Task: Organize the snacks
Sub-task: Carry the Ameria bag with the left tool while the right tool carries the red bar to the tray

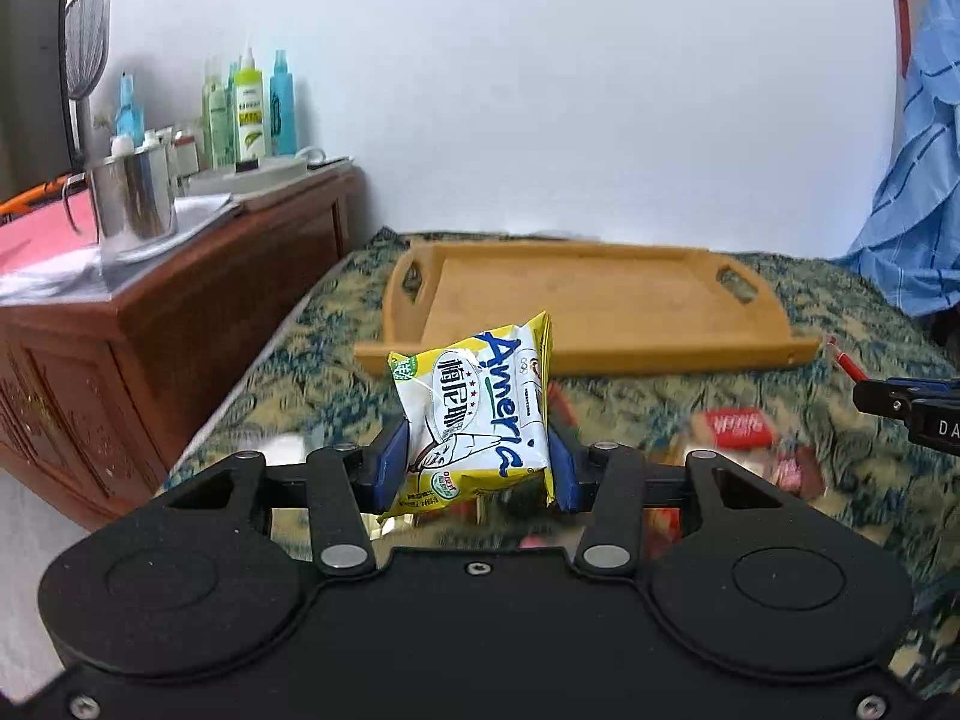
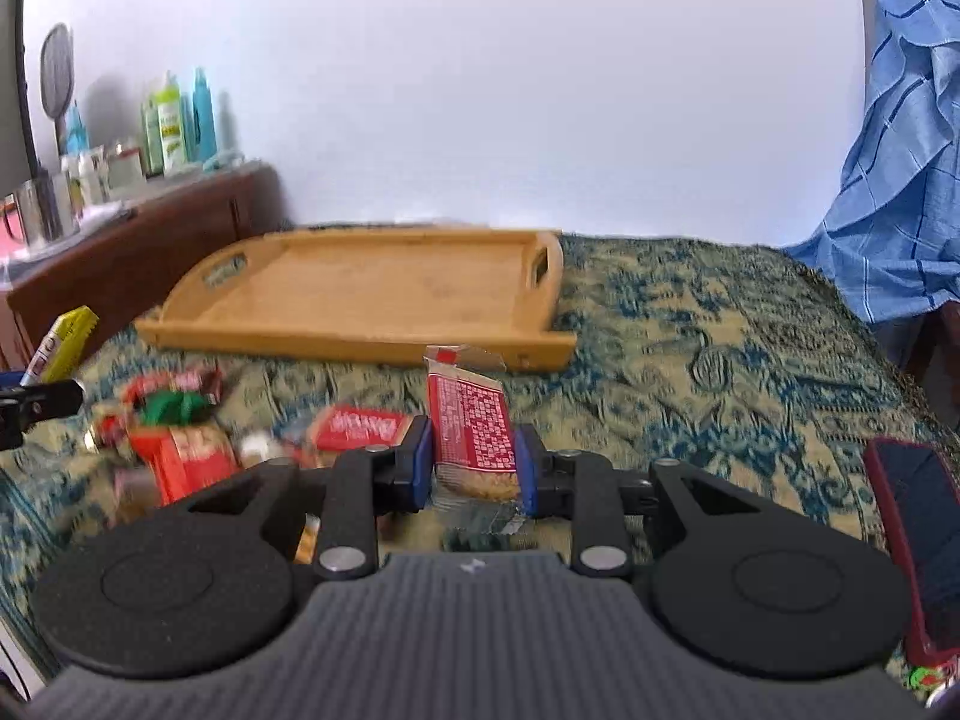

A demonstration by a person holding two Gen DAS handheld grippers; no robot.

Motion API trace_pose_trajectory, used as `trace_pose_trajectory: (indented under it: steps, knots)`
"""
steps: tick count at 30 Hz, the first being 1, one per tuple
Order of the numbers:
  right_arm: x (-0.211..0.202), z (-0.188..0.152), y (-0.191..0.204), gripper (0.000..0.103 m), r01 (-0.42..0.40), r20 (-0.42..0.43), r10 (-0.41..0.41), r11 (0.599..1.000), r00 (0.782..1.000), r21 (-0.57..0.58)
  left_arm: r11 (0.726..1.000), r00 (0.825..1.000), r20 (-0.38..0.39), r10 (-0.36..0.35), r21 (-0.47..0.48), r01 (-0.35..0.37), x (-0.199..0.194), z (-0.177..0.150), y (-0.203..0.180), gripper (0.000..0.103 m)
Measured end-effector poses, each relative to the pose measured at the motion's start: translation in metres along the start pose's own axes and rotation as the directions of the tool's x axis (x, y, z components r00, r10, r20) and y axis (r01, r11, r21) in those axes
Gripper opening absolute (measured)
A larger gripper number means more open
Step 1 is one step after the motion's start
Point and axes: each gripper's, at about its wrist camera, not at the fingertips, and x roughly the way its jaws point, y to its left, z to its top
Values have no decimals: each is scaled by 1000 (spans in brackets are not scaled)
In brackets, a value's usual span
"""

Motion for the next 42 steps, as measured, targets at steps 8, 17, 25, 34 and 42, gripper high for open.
trace_pose_trajectory:
  steps: [8, 17, 25, 34, 42]
  knots:
    - [-10, 42, 5, 33, -36, 94, 34, 999, 995, 25, 999, 999, 43, -25, -29, 26, -5, 52, -15, 45]
    - [10, 91, 15, 33, -110, 138, 98, 990, 986, 82, 996, 997, 44, -63, -63, 66, 10, 98, -31, 45]
    - [56, 102, 16, 33, -155, 125, 143, 984, 982, 93, 991, 997, -14, -73, -114, 71, 58, 119, -28, 45]
    - [107, 79, -5, 33, -165, 76, 156, 977, 985, 136, 994, 993, -101, -54, -105, 43, 129, 112, -29, 45]
    - [134, 78, -18, 33, -167, 5, 168, 971, 986, 170, 997, 982, -179, -68, -60, 58, 166, 100, -31, 45]
